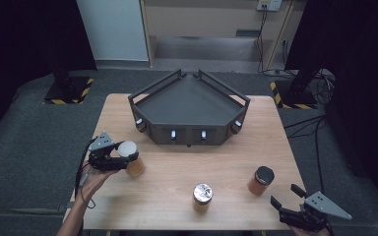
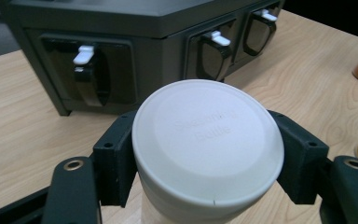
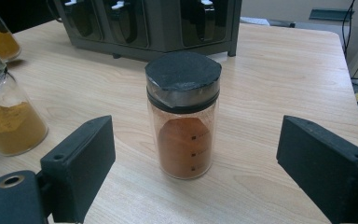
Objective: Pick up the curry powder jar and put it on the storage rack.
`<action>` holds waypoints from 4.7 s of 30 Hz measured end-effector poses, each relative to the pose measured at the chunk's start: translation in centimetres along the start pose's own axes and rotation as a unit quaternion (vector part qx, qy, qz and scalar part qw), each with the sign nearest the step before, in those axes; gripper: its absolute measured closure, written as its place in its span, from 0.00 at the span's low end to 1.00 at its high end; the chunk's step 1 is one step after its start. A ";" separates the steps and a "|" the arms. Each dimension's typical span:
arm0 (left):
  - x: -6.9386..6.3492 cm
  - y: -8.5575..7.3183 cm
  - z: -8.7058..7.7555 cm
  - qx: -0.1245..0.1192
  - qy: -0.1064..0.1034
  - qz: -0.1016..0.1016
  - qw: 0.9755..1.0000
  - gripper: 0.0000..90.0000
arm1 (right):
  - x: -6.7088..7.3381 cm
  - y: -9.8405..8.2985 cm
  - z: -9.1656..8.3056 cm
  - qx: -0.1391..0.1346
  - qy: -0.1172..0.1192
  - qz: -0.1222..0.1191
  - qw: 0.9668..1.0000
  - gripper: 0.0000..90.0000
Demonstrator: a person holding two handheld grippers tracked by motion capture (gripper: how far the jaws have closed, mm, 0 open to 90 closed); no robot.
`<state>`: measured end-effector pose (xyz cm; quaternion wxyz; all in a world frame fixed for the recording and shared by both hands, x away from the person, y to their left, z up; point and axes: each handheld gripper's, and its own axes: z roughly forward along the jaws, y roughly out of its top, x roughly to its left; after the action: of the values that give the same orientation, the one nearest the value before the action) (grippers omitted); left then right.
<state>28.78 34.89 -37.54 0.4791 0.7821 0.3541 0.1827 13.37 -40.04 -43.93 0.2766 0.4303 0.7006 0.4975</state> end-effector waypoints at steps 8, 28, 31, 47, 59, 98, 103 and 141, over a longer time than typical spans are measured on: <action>-0.2 1.8 0.3 0.008 -0.021 0.017 1.000 0.35 | 0.0 0.0 0.0 0.000 0.000 0.001 1.000 0.13; -1.4 6.8 0.8 0.013 -0.045 0.043 0.998 0.35 | -0.1 0.0 0.0 0.000 0.000 0.001 1.000 0.13; -1.4 7.3 0.8 0.009 -0.044 0.039 0.998 0.36 | -0.1 0.0 0.0 0.000 0.000 0.001 1.000 0.13; -1.7 11.7 0.9 0.021 -0.035 0.045 0.998 0.36 | -0.1 0.0 0.0 0.000 0.002 0.001 1.000 0.13; -1.8 14.0 1.3 0.026 -0.029 0.047 0.998 0.36 | -0.2 0.0 0.0 -0.001 0.002 0.003 1.000 0.13; -1.8 20.4 6.8 0.011 0.087 -0.019 0.996 0.36 | -0.3 -0.1 -0.1 -0.002 0.004 0.006 1.000 0.13; -1.6 20.4 8.2 0.005 0.108 -0.039 0.993 0.36 | -0.4 -0.1 -0.1 -0.002 0.004 0.008 1.000 0.13; -0.9 20.0 12.6 0.018 0.150 -0.066 0.986 0.36 | -0.5 -0.2 -0.2 -0.003 0.008 0.012 1.000 0.13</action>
<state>43.62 20.63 -25.86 0.4178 0.7291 0.4759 0.2595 13.41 -40.61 -44.09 0.2667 0.4337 0.6961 0.5063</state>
